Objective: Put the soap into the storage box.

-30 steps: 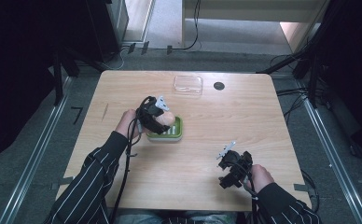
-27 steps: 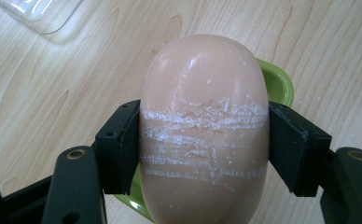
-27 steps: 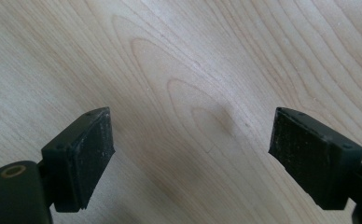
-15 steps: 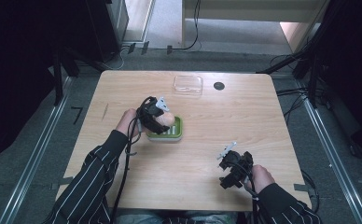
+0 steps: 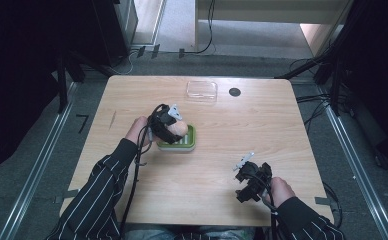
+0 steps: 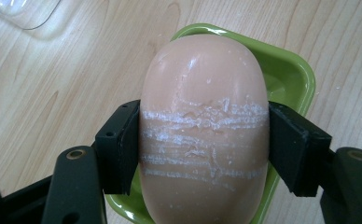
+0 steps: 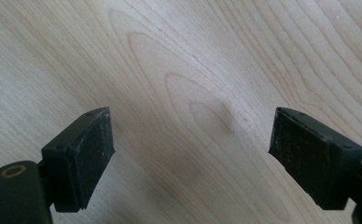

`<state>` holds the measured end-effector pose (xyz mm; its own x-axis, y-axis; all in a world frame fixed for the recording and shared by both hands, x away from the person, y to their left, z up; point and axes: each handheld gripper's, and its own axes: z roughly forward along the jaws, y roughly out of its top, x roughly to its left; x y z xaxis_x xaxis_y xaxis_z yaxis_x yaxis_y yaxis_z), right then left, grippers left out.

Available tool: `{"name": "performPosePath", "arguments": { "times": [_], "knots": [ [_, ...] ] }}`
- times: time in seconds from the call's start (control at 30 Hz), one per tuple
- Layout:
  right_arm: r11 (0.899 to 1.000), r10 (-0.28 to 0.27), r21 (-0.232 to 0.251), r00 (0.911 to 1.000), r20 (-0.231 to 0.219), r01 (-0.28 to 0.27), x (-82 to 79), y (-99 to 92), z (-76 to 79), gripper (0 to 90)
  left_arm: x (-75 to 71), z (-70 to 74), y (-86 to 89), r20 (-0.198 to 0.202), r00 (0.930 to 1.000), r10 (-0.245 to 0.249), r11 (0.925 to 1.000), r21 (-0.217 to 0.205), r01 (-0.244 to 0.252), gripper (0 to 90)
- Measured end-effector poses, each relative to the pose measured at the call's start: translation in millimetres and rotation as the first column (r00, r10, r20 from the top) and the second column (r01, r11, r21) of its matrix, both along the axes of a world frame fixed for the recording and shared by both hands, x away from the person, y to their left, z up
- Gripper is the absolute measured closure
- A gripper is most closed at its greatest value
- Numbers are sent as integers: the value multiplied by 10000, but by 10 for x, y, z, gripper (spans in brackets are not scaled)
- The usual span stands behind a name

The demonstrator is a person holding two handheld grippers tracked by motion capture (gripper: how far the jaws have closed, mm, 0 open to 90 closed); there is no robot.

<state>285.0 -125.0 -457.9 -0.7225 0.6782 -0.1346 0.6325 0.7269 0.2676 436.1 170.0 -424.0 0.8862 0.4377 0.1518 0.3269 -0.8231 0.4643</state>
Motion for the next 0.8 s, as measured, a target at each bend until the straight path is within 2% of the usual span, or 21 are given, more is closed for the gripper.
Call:
{"name": "performPosePath", "arguments": {
  "times": [0.8],
  "knots": [
    [10000, 2, -19, 10000, -28, -2, -3, -7, 0, 143, 27, -123, -28, -129, 9999, -89, 9996, 273, 92, 333]
  ]
}}
